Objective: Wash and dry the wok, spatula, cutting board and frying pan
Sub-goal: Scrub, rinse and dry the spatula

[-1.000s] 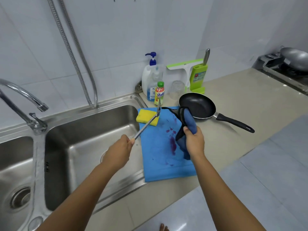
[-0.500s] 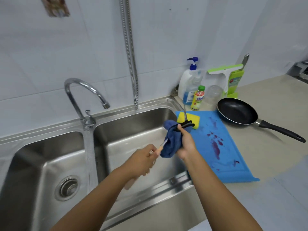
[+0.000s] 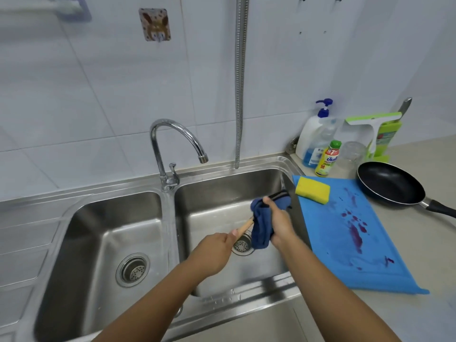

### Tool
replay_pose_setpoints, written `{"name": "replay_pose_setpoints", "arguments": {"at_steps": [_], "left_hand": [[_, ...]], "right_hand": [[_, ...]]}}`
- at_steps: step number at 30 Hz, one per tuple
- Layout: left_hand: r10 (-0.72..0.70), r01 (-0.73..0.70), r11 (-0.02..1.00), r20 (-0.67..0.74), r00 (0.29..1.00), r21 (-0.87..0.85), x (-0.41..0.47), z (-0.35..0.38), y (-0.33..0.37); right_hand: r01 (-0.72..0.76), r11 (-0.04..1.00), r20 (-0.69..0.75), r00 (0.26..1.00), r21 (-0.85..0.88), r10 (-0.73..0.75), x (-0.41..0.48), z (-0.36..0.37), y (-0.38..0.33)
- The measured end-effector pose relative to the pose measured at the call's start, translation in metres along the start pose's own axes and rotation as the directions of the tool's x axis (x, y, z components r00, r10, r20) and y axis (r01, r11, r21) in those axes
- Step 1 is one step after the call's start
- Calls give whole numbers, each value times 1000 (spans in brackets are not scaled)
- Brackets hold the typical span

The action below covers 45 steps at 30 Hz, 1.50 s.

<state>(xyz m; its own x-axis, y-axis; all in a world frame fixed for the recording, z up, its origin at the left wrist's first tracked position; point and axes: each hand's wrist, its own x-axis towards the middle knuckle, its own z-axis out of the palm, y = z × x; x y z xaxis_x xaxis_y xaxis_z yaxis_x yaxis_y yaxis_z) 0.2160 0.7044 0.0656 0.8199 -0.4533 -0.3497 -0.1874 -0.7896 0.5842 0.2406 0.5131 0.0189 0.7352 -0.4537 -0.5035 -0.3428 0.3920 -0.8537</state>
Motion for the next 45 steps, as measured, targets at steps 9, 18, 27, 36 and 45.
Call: {"name": "replay_pose_setpoints", "arguments": {"at_steps": [9, 18, 27, 36, 45], "left_hand": [[-127, 107, 978, -104, 986, -177, -4, -4, -7], [-246, 231, 952, -58, 967, -199, -21, 10, -36], [-279, 244, 821, 9, 960, -516, -22, -14, -59], [-117, 159, 959, 183, 976, -234, -52, -47, -67], [-136, 159, 977, 158, 978, -142, -60, -39, -69]], "right_hand": [[-91, 994, 117, 988, -52, 97, -34, 49, 16], [32, 928, 144, 989, -372, 23, -18, 38, 10], [142, 912, 105, 988, -384, -109, -28, -20, 40], [-52, 996, 284, 958, 66, 31, -2, -29, -38], [208, 935, -44, 972, -289, -230, 17, -28, -55]]}}
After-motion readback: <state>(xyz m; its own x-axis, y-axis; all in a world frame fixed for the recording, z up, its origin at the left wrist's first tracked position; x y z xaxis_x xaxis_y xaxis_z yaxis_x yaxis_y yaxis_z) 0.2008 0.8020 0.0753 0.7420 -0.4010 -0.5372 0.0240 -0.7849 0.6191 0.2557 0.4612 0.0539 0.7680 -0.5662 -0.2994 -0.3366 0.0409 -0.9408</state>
